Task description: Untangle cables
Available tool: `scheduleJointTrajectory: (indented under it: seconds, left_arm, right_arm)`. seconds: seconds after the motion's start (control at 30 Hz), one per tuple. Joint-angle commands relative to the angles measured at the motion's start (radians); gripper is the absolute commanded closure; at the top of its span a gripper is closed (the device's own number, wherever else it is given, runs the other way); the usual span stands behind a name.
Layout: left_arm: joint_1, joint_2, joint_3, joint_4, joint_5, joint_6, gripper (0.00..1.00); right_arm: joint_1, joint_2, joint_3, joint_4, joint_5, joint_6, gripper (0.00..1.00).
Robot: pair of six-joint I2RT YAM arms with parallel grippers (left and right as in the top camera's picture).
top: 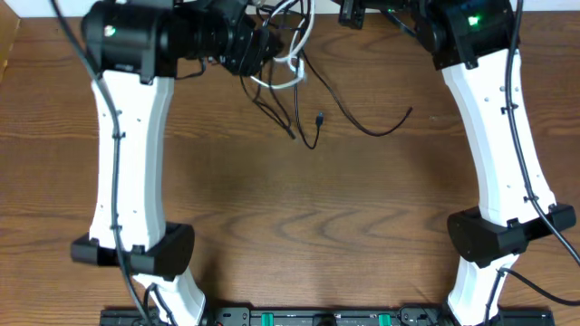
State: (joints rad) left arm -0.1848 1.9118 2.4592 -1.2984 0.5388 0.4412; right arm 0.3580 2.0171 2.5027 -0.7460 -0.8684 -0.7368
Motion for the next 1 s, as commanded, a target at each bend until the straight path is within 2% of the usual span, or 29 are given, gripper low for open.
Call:
scheduleJointTrajectory:
  seconds: [0.0, 0.07, 0.13, 0.27, 0.3, 0.43, 0.6, 0.97]
  left_arm:
    - [0.003, 0.010, -0.008, 0.027, -0.069, -0.051, 0.39]
    - [0.003, 0.011, -0.008, 0.032, -0.068, -0.066, 0.47]
    - [-0.002, 0.010, -0.008, 0.032, -0.069, -0.080, 0.62]
    - [-0.002, 0.002, -0.008, 0.031, -0.069, -0.107, 0.81]
    - [-0.002, -0.004, -0.008, 0.031, -0.069, -0.107, 0.91]
    - [-0.002, -0.042, -0.007, 0.043, -0.089, -0.106, 0.92]
    - [0.003, -0.120, -0.007, 0.063, -0.237, -0.107, 0.92]
    - [0.111, -0.190, -0.008, 0.078, -0.233, -0.148, 0.92]
  right_arm:
    - [0.006, -0.047, 0.003, 0.002, -0.050, 0.034, 0.99]
    - [0.006, -0.048, 0.003, 0.002, -0.047, 0.034, 0.99]
    - [0.005, -0.048, 0.003, -0.002, -0.043, 0.033, 0.99]
    - [0.002, -0.048, 0.003, -0.018, 0.011, 0.032, 0.99]
    - [0.002, -0.048, 0.003, -0.024, 0.031, 0.032, 0.99]
    - [0.001, -0.048, 0.003, -0.067, 0.142, -0.022, 0.99]
    - [-0.014, -0.048, 0.003, -0.109, 0.235, -0.084, 0.99]
    - [-0.109, -0.048, 0.003, -0.162, 0.242, -0.098, 0.98]
